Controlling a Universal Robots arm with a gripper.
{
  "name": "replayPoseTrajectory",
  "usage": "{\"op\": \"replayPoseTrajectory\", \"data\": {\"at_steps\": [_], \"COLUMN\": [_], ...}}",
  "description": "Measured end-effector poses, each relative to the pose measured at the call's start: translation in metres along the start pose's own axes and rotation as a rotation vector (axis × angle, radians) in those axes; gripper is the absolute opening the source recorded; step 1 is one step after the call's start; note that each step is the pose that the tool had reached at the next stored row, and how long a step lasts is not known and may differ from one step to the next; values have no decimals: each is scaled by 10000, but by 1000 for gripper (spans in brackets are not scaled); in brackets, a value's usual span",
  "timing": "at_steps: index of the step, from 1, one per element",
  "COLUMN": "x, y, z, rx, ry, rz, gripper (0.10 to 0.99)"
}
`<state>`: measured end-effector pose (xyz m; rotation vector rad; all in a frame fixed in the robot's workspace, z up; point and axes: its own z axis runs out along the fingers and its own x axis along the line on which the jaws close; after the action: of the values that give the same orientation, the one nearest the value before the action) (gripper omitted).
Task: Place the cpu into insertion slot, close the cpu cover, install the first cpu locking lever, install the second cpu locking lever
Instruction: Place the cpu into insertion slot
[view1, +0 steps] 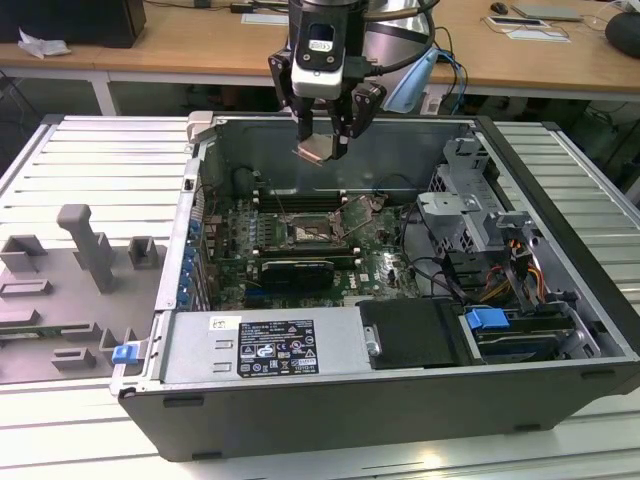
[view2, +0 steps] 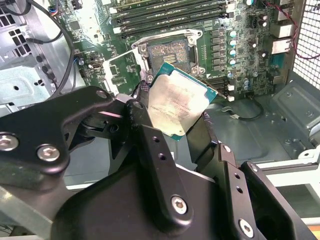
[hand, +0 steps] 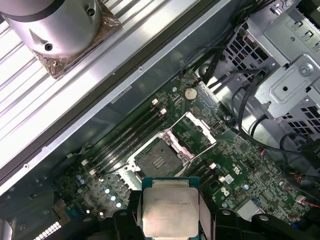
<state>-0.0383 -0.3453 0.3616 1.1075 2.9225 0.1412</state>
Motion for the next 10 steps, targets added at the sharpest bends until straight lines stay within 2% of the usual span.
{"op": "replayPoseTrajectory", "data": {"at_steps": [10], "x": [0], "y": [0], "z": [3], "rx": [-8], "ry": [-31], "rz": [348], "gripper": [541]}}
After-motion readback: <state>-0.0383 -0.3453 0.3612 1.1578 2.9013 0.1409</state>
